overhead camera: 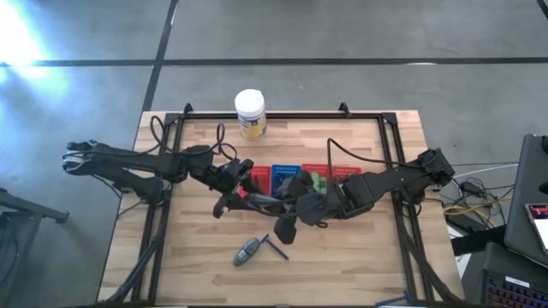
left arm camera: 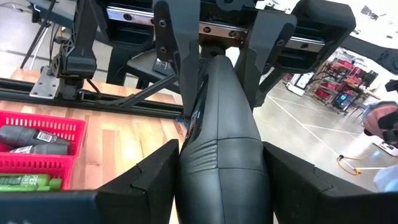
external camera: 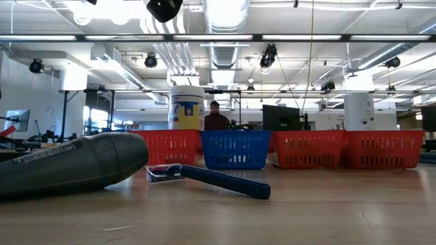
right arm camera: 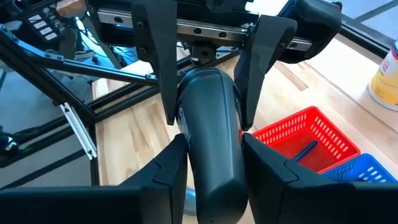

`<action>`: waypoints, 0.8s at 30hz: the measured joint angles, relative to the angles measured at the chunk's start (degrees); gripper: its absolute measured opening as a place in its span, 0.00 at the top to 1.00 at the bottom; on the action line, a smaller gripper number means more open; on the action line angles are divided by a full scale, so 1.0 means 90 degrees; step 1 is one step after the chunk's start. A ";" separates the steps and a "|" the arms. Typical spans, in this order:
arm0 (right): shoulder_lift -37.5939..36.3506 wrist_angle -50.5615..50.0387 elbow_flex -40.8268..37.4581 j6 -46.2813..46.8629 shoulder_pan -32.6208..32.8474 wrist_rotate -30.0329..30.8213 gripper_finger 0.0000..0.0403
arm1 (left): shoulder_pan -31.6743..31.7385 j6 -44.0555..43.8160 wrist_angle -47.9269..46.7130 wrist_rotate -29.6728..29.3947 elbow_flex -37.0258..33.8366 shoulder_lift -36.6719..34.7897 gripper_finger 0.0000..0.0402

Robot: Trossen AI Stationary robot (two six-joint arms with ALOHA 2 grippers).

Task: Pick & Place Travel size toiletries
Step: Put the gray deodorant into the right red bin

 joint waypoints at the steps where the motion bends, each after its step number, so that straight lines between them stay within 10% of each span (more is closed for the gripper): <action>1: 0.0000 -0.0017 0.0000 0.0003 -0.0002 0.0000 0.72 | 0.0000 -0.0004 0.0001 -0.0009 0.0000 0.0000 0.47; 15: 0.0000 -0.1553 0.0002 0.1104 -0.0017 0.0033 0.72 | 0.0009 -0.0513 -0.1424 -0.0359 -0.0002 -0.0001 0.20; 24: -0.0156 -0.5723 -0.0005 0.4461 -0.0079 -0.0100 0.72 | -0.0005 -0.0519 -0.3829 -0.0554 -0.0029 -0.0136 0.16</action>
